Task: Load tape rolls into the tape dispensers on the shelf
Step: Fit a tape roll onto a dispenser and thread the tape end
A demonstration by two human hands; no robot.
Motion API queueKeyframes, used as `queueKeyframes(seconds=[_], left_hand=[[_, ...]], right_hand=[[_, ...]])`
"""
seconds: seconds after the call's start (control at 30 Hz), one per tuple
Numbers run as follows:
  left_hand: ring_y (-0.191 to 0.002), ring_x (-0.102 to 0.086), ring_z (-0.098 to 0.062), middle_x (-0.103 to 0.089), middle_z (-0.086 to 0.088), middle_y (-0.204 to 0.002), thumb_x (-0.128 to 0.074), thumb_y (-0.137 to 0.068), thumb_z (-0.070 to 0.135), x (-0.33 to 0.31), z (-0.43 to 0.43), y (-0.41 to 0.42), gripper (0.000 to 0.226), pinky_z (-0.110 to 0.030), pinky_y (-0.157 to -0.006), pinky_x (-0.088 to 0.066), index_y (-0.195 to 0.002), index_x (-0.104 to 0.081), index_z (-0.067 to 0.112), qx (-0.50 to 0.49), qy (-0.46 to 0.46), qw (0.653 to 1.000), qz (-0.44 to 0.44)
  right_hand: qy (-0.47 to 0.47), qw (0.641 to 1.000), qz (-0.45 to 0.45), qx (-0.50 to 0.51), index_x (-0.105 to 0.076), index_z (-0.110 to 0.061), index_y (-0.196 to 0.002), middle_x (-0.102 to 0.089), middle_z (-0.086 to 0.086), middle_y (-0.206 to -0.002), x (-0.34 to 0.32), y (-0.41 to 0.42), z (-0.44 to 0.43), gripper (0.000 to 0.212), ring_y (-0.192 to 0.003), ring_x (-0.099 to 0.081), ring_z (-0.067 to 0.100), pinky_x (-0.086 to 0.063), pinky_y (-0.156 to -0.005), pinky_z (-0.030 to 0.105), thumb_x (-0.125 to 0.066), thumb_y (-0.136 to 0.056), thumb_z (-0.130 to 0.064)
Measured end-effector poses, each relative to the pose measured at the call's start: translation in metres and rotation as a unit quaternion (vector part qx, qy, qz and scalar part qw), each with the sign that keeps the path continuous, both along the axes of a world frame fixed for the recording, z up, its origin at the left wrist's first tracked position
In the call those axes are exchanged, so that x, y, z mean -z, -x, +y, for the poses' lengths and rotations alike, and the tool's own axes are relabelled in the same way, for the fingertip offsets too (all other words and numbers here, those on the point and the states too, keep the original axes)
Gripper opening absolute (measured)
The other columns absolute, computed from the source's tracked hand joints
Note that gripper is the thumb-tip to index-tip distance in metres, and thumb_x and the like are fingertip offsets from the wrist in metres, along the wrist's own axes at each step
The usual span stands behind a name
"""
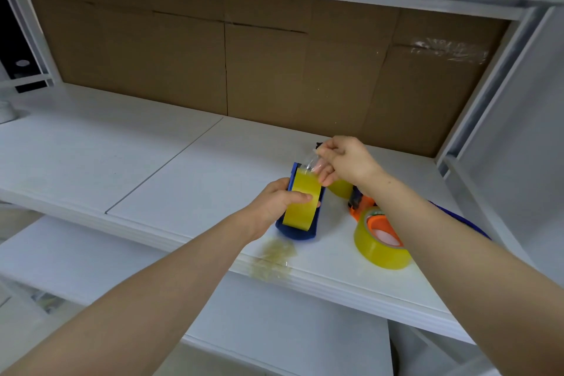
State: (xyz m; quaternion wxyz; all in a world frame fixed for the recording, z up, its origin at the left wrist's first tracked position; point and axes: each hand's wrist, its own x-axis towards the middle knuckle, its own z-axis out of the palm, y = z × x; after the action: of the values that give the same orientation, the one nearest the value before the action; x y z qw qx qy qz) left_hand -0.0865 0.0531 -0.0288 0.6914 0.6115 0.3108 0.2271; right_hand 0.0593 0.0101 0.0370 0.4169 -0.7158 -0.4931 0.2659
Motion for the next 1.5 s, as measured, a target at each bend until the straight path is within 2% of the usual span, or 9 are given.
queueKeyframes(seconds=[0.1,0.27,0.4,0.5,0.67,0.87,1.03,1.3,1.5], left_hand=[[-0.107,-0.063,-0.03,-0.068,-0.013,-0.111,-0.069,-0.078,0.015,0.003,-0.003,-0.002,0.035,-0.04,-0.096,-0.047,-0.112,-0.061,0.013,-0.022,0.01,1.0,-0.015],[-0.089,-0.064,-0.019,-0.068,-0.003,-0.097,-0.069,-0.082,0.012,0.007,-0.008,-0.004,0.021,-0.03,-0.083,-0.051,-0.102,-0.061,0.016,-0.018,-0.028,0.999,-0.028],[-0.083,-0.062,-0.017,-0.067,-0.002,-0.091,-0.068,-0.084,0.017,0.008,-0.013,-0.006,0.009,-0.024,-0.075,-0.052,-0.091,-0.062,0.018,-0.027,-0.058,0.997,-0.036],[-0.084,-0.065,-0.02,-0.069,-0.009,-0.093,-0.063,-0.088,0.02,0.006,-0.014,-0.009,0.006,-0.03,-0.077,-0.053,-0.093,-0.063,0.019,-0.025,-0.051,0.998,-0.037],[-0.062,-0.069,-0.011,-0.07,-0.008,-0.079,-0.055,-0.093,0.022,0.003,-0.014,-0.01,0.011,-0.022,-0.057,-0.055,-0.092,-0.062,0.013,-0.032,-0.029,0.997,-0.063],[-0.058,-0.064,-0.011,-0.067,-0.002,-0.064,-0.06,-0.088,0.036,-0.004,-0.008,-0.004,0.035,-0.015,-0.048,-0.05,-0.084,-0.064,0.002,-0.095,-0.058,0.993,-0.047],[-0.061,-0.061,-0.01,-0.067,0.006,-0.059,-0.068,-0.083,0.017,0.0,0.002,0.001,0.011,-0.013,-0.048,-0.048,-0.075,-0.062,0.014,-0.087,-0.018,0.995,-0.041],[-0.087,-0.064,-0.027,-0.069,-0.018,-0.101,-0.071,-0.082,0.019,-0.003,0.001,-0.001,0.027,-0.041,-0.089,-0.05,-0.102,-0.067,0.001,-0.03,-0.022,0.999,-0.01],[-0.108,-0.062,-0.033,-0.069,-0.015,-0.111,-0.076,-0.069,0.034,-0.001,-0.003,-0.006,0.05,-0.047,-0.101,-0.046,-0.11,-0.066,0.009,-0.034,-0.007,0.999,-0.011]], right_hand=[[0.028,0.995,0.1,0.006,-0.057,0.005,-0.105,-0.065,0.015,-0.074,-0.007,-0.001,-0.004,0.036,-0.059,-0.063,0.021,-0.058,-0.058,0.025,-0.052,-0.095,-0.03],[0.031,0.999,-0.025,-0.003,-0.068,-0.002,-0.088,-0.061,0.006,-0.061,0.001,-0.015,-0.01,0.013,-0.046,-0.054,0.009,-0.047,-0.045,0.016,-0.071,-0.082,-0.014],[-0.026,0.999,-0.026,0.014,-0.066,-0.01,-0.078,-0.064,0.002,-0.063,0.012,-0.021,-0.01,0.006,-0.06,-0.058,0.009,-0.05,-0.072,0.023,-0.07,-0.082,-0.01],[-0.039,0.998,-0.032,0.024,-0.063,-0.016,-0.072,-0.063,0.001,-0.064,0.018,-0.02,-0.008,0.013,-0.065,-0.058,0.014,-0.05,-0.076,0.032,-0.068,-0.084,-0.013],[-0.061,0.996,-0.01,0.057,-0.063,-0.013,-0.075,-0.062,0.009,-0.07,0.02,-0.018,-0.004,0.011,-0.065,-0.059,0.019,-0.054,-0.073,0.037,-0.065,-0.086,-0.01],[-0.017,0.997,0.054,0.06,-0.063,-0.005,-0.087,-0.063,0.008,-0.072,0.019,-0.02,-0.009,0.005,-0.055,-0.063,0.01,-0.055,-0.053,0.018,-0.06,-0.09,-0.009],[-0.01,0.998,0.016,0.066,-0.065,-0.011,-0.074,-0.065,0.003,-0.06,0.015,-0.024,-0.012,0.01,-0.037,-0.055,0.004,-0.036,-0.034,0.015,-0.068,-0.084,-0.011],[-0.005,0.998,-0.048,0.044,-0.07,-0.007,-0.081,-0.06,-0.002,-0.045,0.005,-0.014,-0.011,0.009,-0.027,-0.045,0.006,-0.031,-0.032,0.017,-0.073,-0.08,-0.016],[0.054,0.997,-0.035,0.049,-0.072,-0.007,-0.078,-0.057,0.003,-0.064,0.005,0.002,-0.015,0.025,-0.042,-0.043,0.011,-0.038,-0.051,0.023,-0.073,-0.075,-0.032]])
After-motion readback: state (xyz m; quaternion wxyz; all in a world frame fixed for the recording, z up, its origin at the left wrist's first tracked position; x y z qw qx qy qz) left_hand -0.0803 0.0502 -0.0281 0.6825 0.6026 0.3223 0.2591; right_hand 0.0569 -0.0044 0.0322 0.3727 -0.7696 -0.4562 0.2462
